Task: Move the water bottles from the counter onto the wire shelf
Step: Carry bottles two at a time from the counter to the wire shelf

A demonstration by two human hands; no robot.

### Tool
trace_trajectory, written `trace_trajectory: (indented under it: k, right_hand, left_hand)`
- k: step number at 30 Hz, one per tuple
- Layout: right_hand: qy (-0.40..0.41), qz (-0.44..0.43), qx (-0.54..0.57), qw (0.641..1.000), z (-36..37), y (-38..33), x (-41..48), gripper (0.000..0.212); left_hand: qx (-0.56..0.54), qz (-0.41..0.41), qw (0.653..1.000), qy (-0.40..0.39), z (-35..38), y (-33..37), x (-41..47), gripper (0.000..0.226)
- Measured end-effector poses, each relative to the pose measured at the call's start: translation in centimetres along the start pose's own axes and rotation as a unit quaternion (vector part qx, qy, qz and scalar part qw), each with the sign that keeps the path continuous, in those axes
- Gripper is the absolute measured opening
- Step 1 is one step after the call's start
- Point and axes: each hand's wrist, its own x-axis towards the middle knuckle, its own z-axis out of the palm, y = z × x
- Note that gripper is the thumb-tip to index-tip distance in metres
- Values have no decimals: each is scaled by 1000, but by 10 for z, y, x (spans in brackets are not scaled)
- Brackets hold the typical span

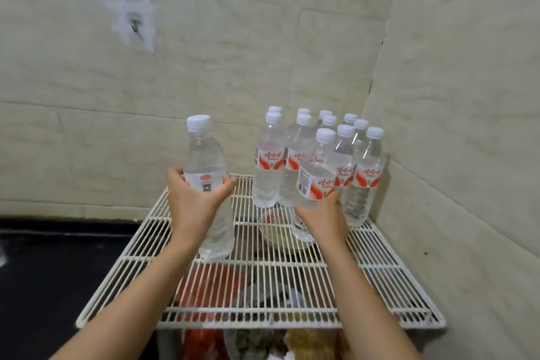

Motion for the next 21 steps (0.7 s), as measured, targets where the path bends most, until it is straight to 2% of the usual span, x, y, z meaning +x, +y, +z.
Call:
trace_trajectory:
  k: [5, 11, 21]
  right_hand:
    - [26, -3, 33, 999, 5, -6, 6, 82]
    - [49, -25, 45, 997, 15, -14, 11, 86]
    - [-31, -48, 105, 993, 25, 19, 17, 80]
  left_hand:
    - [58, 32, 998, 1, 30, -4, 3, 90]
    - [68, 22, 997, 2, 76, 3, 2, 94]
    - [102, -11, 994, 30, 146, -10, 2, 87]
